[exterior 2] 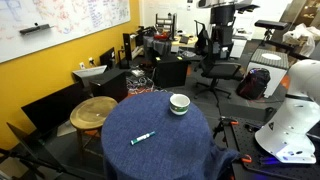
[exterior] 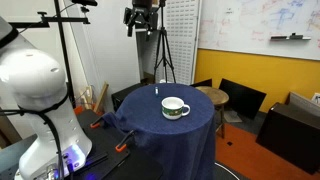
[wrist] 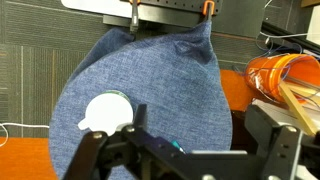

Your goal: Put the marker into the mug.

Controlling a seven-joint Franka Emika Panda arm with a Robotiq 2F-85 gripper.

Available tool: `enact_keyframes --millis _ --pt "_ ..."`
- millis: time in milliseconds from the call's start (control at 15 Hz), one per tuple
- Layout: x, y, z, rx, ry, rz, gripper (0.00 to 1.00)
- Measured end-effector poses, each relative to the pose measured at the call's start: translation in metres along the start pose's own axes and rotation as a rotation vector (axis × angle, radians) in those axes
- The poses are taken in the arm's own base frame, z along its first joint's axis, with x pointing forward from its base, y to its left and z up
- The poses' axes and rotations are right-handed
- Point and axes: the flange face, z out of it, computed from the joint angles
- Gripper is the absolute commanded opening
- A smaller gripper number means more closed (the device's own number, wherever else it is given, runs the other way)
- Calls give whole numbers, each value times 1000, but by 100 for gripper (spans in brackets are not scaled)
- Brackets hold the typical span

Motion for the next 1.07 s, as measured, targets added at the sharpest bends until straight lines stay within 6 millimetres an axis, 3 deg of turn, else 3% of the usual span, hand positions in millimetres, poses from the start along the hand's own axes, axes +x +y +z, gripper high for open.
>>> enact_keyframes --millis 733,1067 --pt "2 1 -1 -24 11 7 100" --pt "24 7 1 -148 75 -9 100"
